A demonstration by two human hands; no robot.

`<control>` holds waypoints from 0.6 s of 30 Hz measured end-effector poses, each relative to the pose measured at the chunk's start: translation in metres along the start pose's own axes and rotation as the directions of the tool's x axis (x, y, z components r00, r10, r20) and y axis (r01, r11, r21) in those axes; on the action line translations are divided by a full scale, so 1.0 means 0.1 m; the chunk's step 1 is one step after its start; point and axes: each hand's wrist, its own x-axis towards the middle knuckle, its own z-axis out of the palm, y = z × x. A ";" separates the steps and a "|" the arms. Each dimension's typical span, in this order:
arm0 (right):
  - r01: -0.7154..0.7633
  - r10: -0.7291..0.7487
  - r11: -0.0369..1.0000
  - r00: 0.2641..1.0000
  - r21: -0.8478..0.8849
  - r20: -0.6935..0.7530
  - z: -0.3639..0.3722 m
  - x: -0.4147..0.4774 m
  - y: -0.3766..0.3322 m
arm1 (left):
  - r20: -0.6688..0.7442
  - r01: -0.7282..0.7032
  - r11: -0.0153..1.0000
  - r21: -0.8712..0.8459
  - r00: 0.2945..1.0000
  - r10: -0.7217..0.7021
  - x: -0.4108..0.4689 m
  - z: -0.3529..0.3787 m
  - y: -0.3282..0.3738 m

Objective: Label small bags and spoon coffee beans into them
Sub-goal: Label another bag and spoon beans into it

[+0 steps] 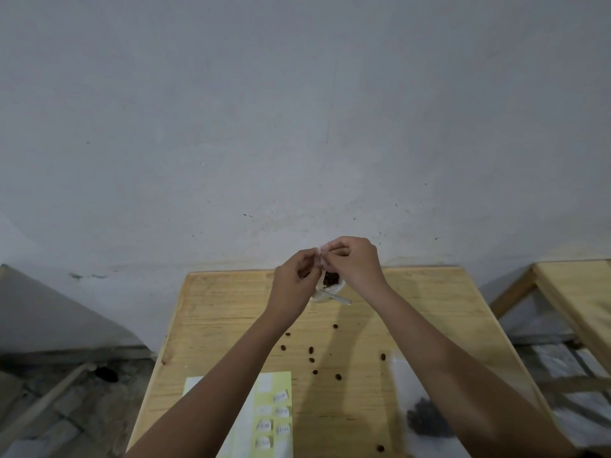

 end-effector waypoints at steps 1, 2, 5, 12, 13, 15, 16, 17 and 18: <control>-0.001 0.001 1.000 1.000 -0.008 0.020 0.00 0.00 0.00 | -0.016 0.008 1.000 0.008 1.000 -0.008 0.03 0.00 0.00; 0.002 -0.001 1.000 0.999 -0.024 0.036 0.00 0.00 0.00 | -0.030 0.023 1.000 0.009 0.999 -0.023 0.05 0.00 0.01; -0.010 0.011 1.000 0.998 -0.024 0.061 0.02 0.02 0.00 | -0.048 0.073 0.997 0.021 0.996 -0.072 0.12 -0.01 -0.01; -0.069 0.073 0.993 0.997 -0.097 0.037 0.05 0.03 0.00 | -0.025 -0.003 0.969 0.247 1.000 0.010 0.19 -0.08 -0.01; -0.071 0.073 0.988 0.997 -0.135 0.014 0.05 0.05 0.00 | -0.023 -0.015 0.957 0.289 0.999 0.023 0.21 -0.09 -0.01; -0.084 0.080 0.976 0.996 -0.199 -0.025 0.03 0.08 0.01 | -0.036 -0.013 0.938 0.345 0.999 0.027 0.24 -0.14 0.00; -0.098 0.091 0.970 0.995 -0.225 -0.039 0.01 0.10 0.02 | -0.055 -0.001 0.938 0.346 0.998 0.021 0.26 -0.17 -0.01; -0.111 0.103 0.963 0.994 -0.247 -0.047 -0.01 0.10 0.03 | -0.071 0.016 0.943 0.332 0.997 0.008 0.29 -0.20 -0.05; -0.119 0.111 0.955 0.993 -0.273 -0.046 -0.03 0.11 0.04 | -0.071 0.030 0.945 0.325 0.997 -0.008 0.30 -0.24 -0.07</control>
